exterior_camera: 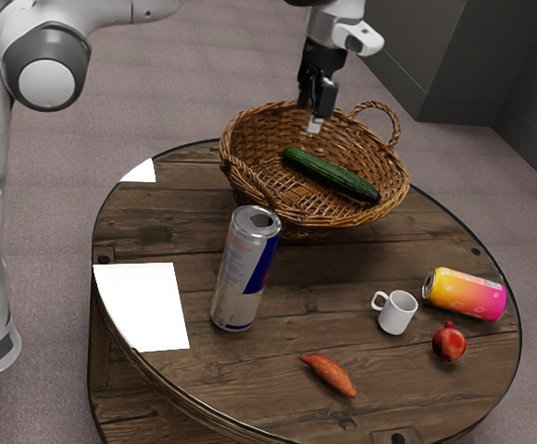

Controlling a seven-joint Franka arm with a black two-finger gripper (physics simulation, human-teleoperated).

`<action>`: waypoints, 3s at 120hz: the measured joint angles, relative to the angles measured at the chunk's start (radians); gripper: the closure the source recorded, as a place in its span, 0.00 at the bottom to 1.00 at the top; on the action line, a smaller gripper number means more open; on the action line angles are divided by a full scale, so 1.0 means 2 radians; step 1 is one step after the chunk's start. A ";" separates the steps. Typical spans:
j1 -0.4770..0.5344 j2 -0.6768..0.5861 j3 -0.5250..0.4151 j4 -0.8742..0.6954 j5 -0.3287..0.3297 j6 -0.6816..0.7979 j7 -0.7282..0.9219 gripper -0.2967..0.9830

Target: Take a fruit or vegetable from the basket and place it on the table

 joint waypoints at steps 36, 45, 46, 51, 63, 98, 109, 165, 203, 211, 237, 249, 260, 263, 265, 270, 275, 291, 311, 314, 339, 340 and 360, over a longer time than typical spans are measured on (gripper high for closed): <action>0.007 -0.007 0.000 0.074 -0.004 -0.005 0.031 0.23; 0.006 -0.009 -0.018 0.118 -0.006 -0.012 0.037 0.23; 0.005 -0.010 -0.019 0.121 -0.006 -0.012 0.038 0.23; 0.001 -0.013 -0.029 0.132 -0.007 -0.016 0.041 0.23; -0.011 -0.019 -0.013 0.134 -0.009 -0.032 0.042 0.23; 0.012 0.109 0.005 0.115 -0.012 0.002 0.084 0.23; 0.026 0.126 0.006 0.117 -0.016 0.016 0.098 0.23; 0.044 0.185 -0.001 0.117 -0.019 0.098 0.241 0.23; 0.036 0.179 -0.009 0.085 -0.018 0.106 0.297 0.23; 0.037 0.184 -0.009 0.084 -0.018 0.110 0.306 0.23; 0.040 0.188 -0.006 0.075 -0.016 0.120 0.328 0.23; 0.041 0.190 -0.006 0.069 -0.017 0.124 0.336 0.23; 0.041 0.193 -0.006 0.064 -0.017 0.128 0.342 0.23; 0.041 0.194 -0.006 0.064 -0.018 0.129 0.344 0.23; 0.041 0.195 -0.006 0.064 -0.018 0.129 0.345 0.23; 0.041 0.197 -0.006 0.063 -0.018 0.131 0.347 0.23; 0.041 0.199 -0.006 0.063 -0.018 0.132 0.349 0.23; 0.043 0.201 -0.006 0.063 -0.018 0.135 0.351 0.41; 0.048 0.201 -0.006 0.057 -0.024 0.142 0.350 0.59; 0.048 0.201 -0.006 0.056 -0.025 0.144 0.350 0.60; 0.047 0.148 -0.008 0.060 -0.027 0.144 0.349 0.63; 0.047 0.145 -0.008 0.060 -0.028 0.144 0.349 0.63; 0.043 0.070 -0.010 0.060 -0.026 0.122 0.350 0.64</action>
